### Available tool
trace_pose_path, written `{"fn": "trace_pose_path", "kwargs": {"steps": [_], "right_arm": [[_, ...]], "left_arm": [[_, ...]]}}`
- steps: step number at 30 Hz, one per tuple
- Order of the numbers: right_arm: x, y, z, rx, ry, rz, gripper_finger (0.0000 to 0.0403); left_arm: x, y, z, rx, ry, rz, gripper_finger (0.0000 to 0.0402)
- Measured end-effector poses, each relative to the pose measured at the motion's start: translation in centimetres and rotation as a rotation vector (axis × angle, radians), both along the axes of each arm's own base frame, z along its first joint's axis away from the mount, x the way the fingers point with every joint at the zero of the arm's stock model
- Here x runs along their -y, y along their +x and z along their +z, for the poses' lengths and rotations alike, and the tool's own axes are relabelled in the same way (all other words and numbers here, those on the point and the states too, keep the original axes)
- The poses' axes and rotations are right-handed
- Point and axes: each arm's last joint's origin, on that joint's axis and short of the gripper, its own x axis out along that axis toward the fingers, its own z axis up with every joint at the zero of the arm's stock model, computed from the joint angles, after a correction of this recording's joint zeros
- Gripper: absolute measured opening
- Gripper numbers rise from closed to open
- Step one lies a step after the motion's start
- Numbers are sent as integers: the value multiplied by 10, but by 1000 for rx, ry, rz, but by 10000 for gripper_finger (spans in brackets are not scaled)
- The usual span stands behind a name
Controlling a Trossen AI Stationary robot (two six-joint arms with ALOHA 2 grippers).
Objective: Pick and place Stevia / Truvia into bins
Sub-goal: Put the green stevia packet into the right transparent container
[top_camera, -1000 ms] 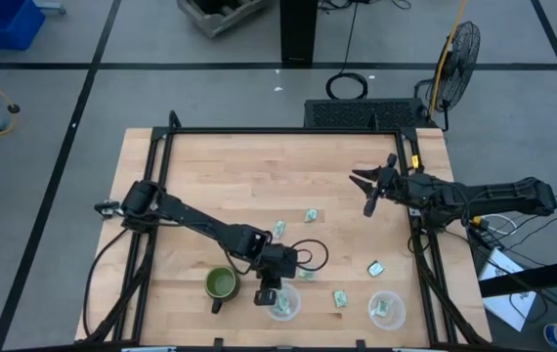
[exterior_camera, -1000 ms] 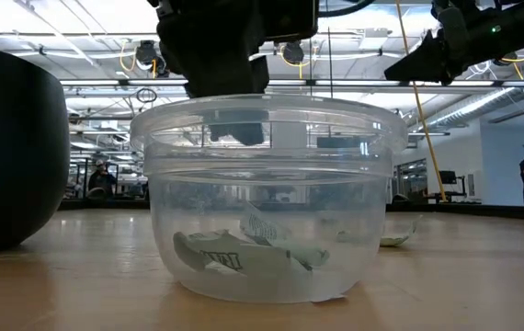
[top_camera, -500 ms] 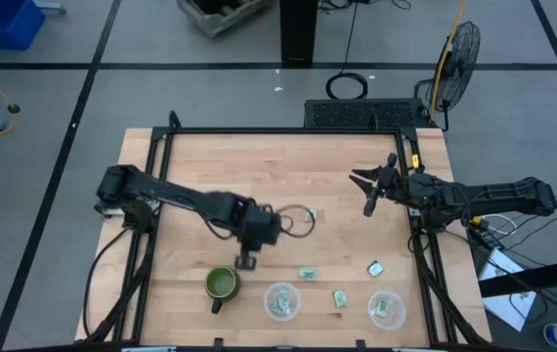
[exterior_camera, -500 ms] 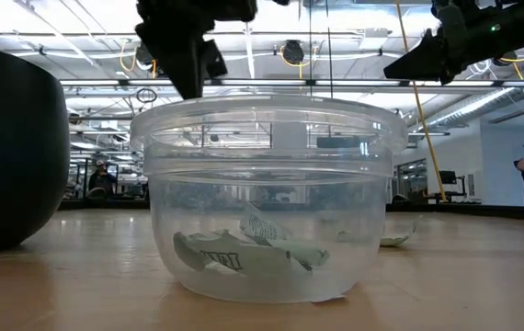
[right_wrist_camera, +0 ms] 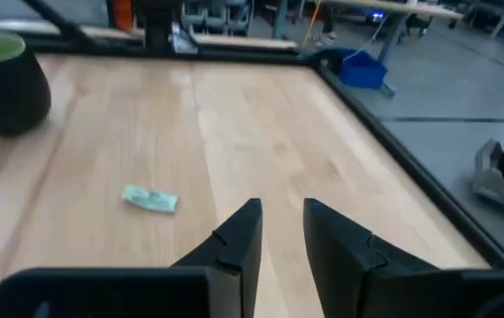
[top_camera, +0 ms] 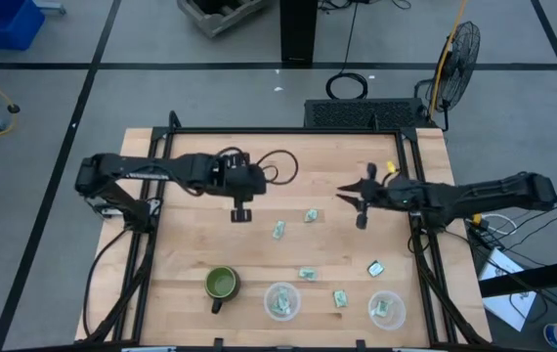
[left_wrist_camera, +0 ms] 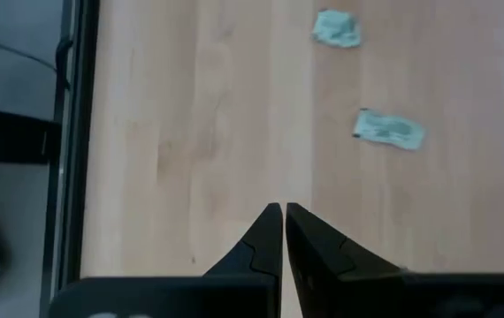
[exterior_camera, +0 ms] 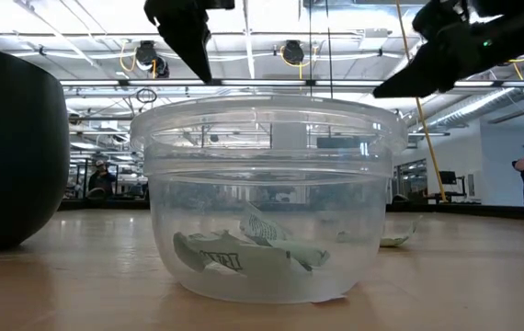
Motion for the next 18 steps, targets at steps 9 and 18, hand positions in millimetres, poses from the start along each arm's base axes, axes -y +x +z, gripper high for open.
{"fn": "trace_pose_path", "kwargs": {"steps": [9,18], "right_arm": [[-8,47,-34,-51,3,274,129],[-17,71,-92,-226,80,333,131]], "left_arm": [[-28,-1,-2,-8,0,86,26],[-39,-3,-1,-6,-1,119,26]]}}
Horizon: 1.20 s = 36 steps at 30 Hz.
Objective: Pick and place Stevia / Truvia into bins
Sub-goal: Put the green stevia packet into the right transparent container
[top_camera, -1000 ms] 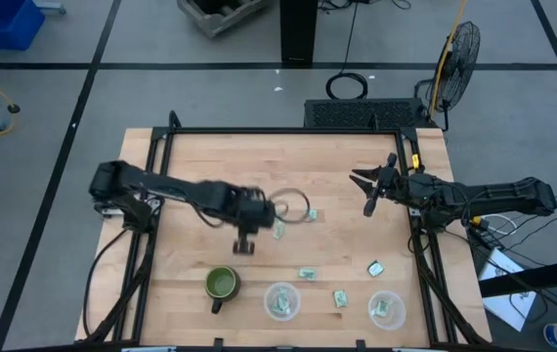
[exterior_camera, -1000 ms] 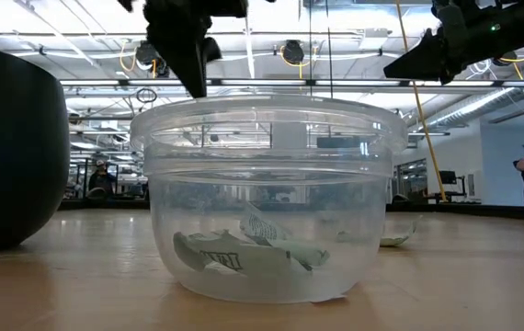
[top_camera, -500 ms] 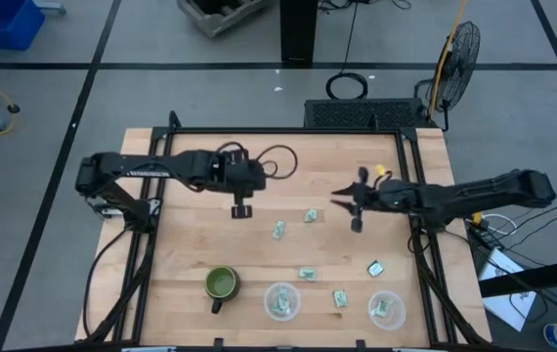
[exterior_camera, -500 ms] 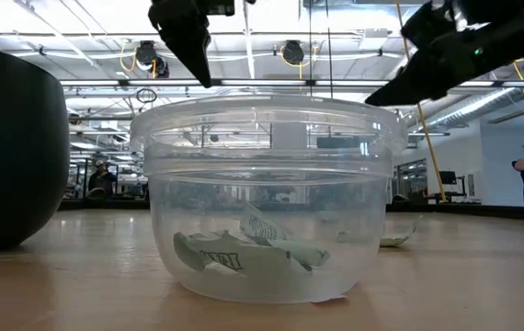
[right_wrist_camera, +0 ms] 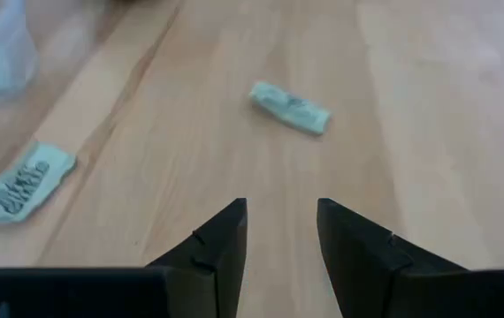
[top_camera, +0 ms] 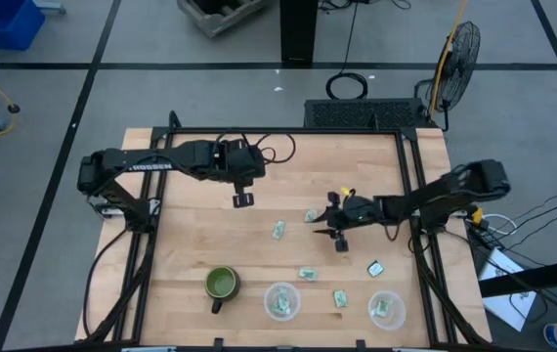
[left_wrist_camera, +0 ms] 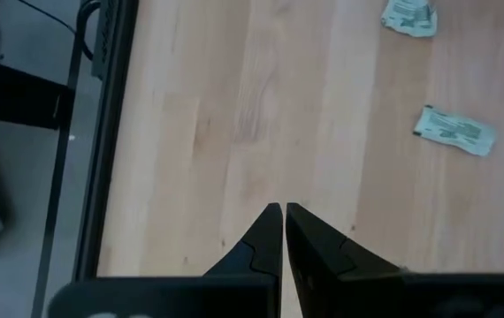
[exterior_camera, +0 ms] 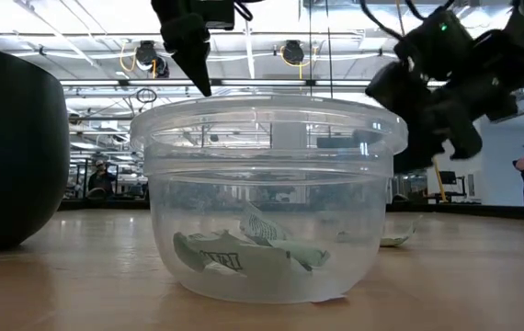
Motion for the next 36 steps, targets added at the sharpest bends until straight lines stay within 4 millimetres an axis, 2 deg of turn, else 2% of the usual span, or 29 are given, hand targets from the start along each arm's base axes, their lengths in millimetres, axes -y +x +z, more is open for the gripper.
{"fn": "trace_pose_path", "kwargs": {"steps": [4,9,18,24,28,36], "right_arm": [[0,5,-15,-20,-38,-1,131],[5,6,-26,-52,-177,-82,131],[9,7,-38,-89,-160,-67,130],[10,8,-37,-73,-183,-69,127],[12,9,-36,-65,-198,-99,104],[19,7,-38,-91,-163,-139,17]], "left_arm": [[0,0,0,0,0,-1,26],[2,1,0,9,-49,-16,26],[4,1,-1,18,-111,-48,26],[4,1,-1,19,-113,-46,26],[4,1,-1,19,-113,-46,26],[4,1,-1,20,-113,-45,26]]}}
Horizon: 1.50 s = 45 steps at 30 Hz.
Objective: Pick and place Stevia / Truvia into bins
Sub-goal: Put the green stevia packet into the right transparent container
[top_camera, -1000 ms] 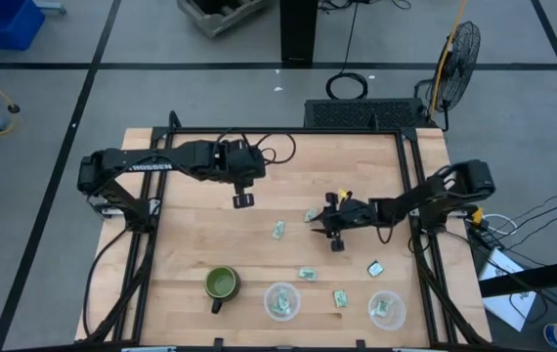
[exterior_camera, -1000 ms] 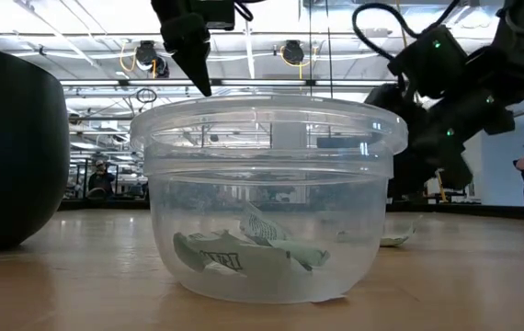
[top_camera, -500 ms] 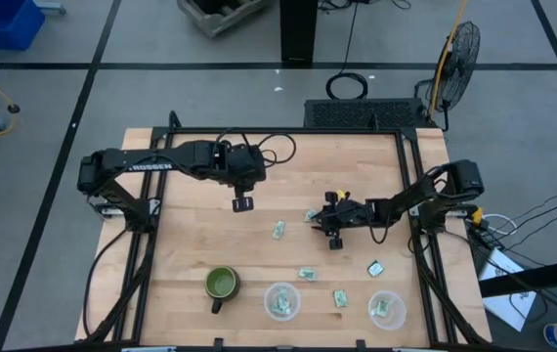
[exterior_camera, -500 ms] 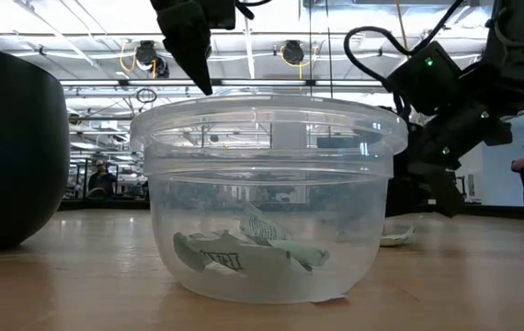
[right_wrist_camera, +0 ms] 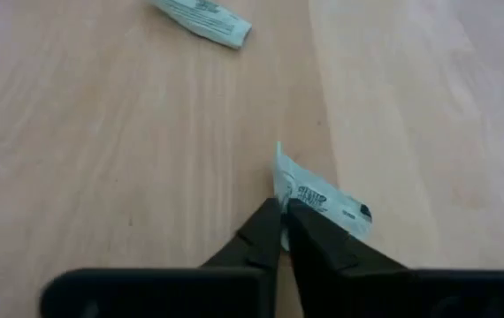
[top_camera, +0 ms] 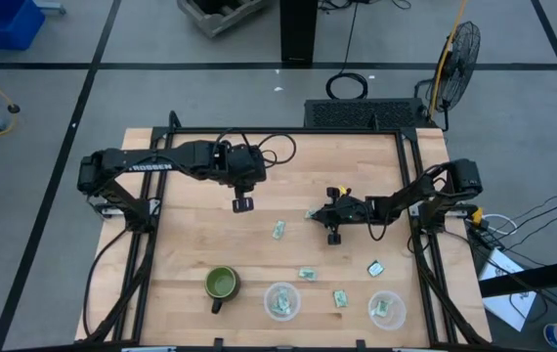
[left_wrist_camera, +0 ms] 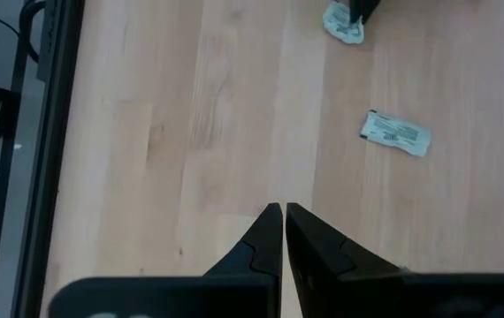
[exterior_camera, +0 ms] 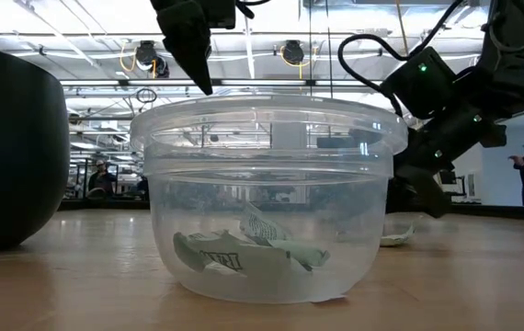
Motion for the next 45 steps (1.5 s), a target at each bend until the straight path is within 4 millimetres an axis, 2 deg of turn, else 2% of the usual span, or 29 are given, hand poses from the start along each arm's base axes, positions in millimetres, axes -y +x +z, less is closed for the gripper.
{"fn": "trace_pose_path", "kwargs": {"steps": [7,12,18,24,27,30,33,35,40,45], "right_arm": [[-2,1,2,25,23,-9,3],[-14,2,14,78,30,36,1],[-48,-12,65,214,27,180,1],[-91,-47,111,105,49,327,1],[-105,-65,134,77,200,389,1],[-114,-83,147,25,475,458,3],[-122,-98,149,-70,707,528,2],[-126,-106,143,-135,769,555,1],[-134,-122,114,-366,1003,334,1],[-144,-132,95,-522,1060,214,1]], "left_arm": [[0,0,0,3,-7,15,26],[0,0,0,3,-7,15,26],[0,0,0,3,-8,16,26],[0,0,0,7,-16,33,26],[0,0,0,8,-16,34,26],[0,0,0,9,-17,36,26],[0,0,0,12,-20,43,26],[0,0,0,16,-24,51,26],[0,1,0,23,-29,63,26],[-1,6,4,84,-11,41,26]]}}
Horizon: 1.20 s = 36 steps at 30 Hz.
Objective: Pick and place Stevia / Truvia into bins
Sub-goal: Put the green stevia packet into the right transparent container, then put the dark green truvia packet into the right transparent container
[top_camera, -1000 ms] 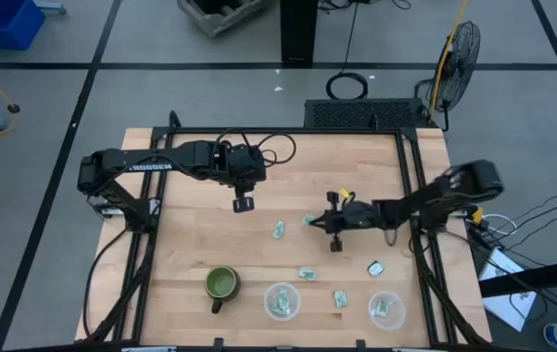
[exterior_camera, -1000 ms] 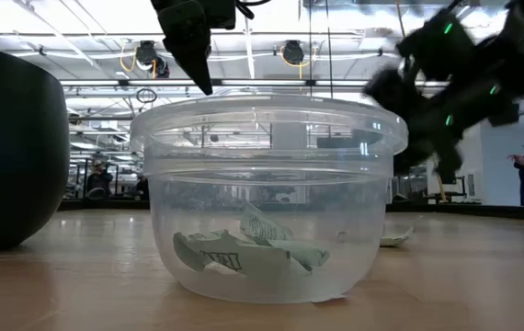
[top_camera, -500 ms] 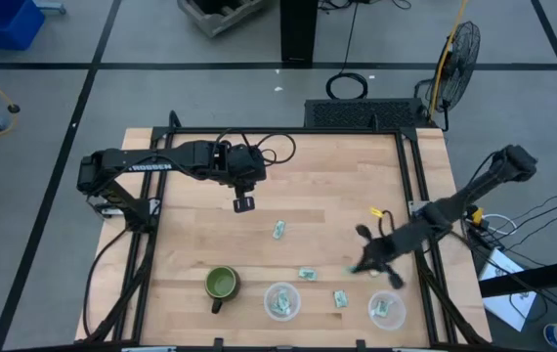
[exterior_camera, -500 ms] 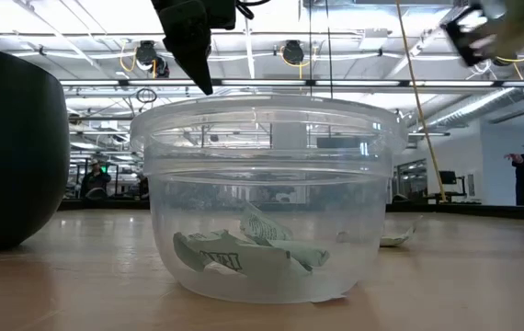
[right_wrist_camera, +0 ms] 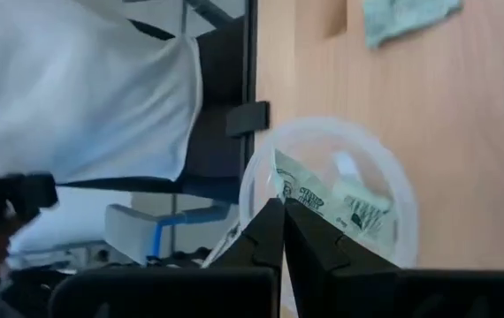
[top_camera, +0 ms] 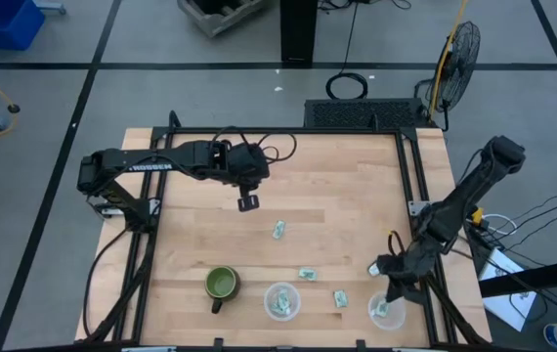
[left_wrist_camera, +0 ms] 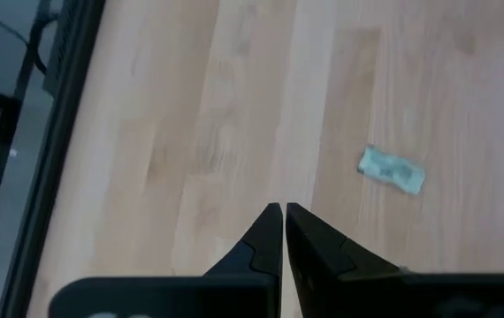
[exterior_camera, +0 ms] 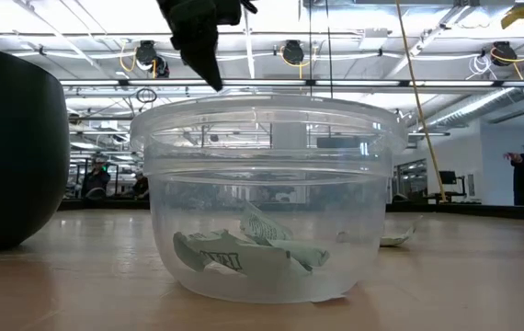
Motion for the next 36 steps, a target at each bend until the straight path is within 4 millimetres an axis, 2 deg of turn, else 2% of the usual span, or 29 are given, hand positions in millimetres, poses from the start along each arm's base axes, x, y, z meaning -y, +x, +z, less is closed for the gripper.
{"fn": "trace_pose_path", "kwargs": {"steps": [12,27,32,36], "right_arm": [[-22,-8,-16,-288,67,-102,0],[-25,-7,-20,-290,54,-101,45],[-28,-5,-15,-243,95,-77,60],[-30,-3,-10,-181,130,-46,57]], "left_arm": [[-1,4,3,46,15,-12,26],[-1,4,3,47,15,-14,26],[-1,4,3,50,15,-14,26],[-1,4,3,50,15,-14,26]]}}
